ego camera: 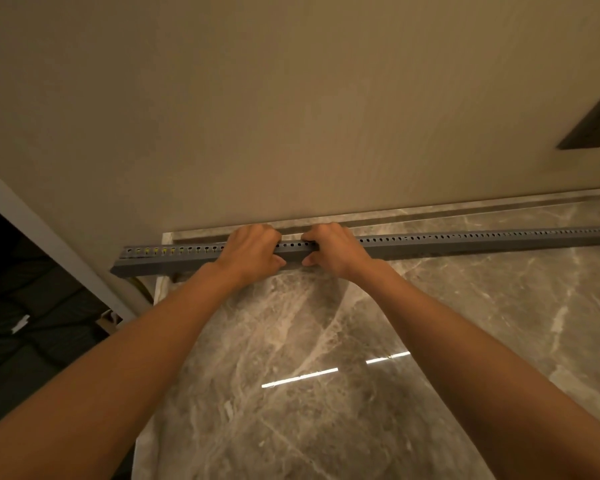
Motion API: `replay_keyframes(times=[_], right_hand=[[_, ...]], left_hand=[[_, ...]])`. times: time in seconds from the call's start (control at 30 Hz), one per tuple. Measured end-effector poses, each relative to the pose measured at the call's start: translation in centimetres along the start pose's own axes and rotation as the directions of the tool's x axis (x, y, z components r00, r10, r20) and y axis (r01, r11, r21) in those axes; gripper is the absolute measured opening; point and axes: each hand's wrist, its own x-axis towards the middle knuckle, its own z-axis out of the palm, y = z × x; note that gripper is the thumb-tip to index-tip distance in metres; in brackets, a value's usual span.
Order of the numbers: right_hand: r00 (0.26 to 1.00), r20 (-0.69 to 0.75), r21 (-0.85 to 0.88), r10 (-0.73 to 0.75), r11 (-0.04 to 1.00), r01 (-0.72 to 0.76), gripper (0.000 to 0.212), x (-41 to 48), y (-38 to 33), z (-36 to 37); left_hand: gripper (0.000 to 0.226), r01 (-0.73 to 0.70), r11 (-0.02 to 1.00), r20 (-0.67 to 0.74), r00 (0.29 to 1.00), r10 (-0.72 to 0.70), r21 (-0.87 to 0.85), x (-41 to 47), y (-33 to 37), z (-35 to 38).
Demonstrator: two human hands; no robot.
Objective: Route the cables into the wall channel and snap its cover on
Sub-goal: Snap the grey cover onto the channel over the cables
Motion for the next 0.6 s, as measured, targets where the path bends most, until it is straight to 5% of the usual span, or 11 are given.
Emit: replay_keyframes(times=[0.2,0.6], right_hand=[[0.999,-0.003,-0.081,0.047,0.996,-0.047,0.020,0.0,-1.4,0.0],[0.995,0.047,0.013,-0.092,0.996,0.092,0.030,2.2,-7.7,2.2]], left_hand=[[0.033,0.042,0.986,0.043,0.998,-0.036,-0.161,-0.5,-2.4,-0.6],[0.038,0.085,0.991,0.049,0.996,-0.081,-0.107,-3.0,-8.2,-1.3]])
